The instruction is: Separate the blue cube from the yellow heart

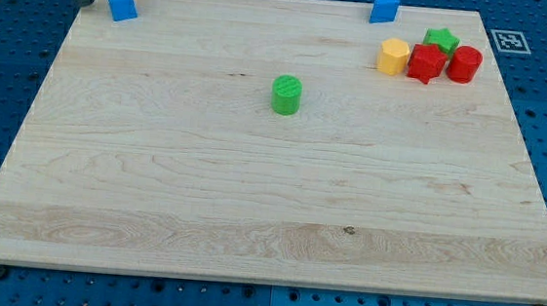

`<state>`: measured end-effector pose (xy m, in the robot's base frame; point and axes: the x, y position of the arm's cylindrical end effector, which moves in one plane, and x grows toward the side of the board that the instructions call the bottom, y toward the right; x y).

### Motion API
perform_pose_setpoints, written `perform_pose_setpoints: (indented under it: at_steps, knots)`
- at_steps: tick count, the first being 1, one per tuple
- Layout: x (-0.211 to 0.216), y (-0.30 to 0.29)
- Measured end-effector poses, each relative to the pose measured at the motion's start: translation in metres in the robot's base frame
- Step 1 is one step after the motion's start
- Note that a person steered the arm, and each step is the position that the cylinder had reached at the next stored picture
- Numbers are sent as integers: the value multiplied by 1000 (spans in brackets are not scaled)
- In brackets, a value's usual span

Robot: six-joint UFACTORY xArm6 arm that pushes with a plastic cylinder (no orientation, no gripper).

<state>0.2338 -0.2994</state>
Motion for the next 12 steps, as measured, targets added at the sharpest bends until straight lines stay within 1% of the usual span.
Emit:
perform_pose_setpoints:
  at_steps: [2,4,5,8,10,12]
  knots:
    - [0,15]
    - [-10,18]
    - [-10,38]
    - [0,48]
    - [10,66]
    - [12,71]
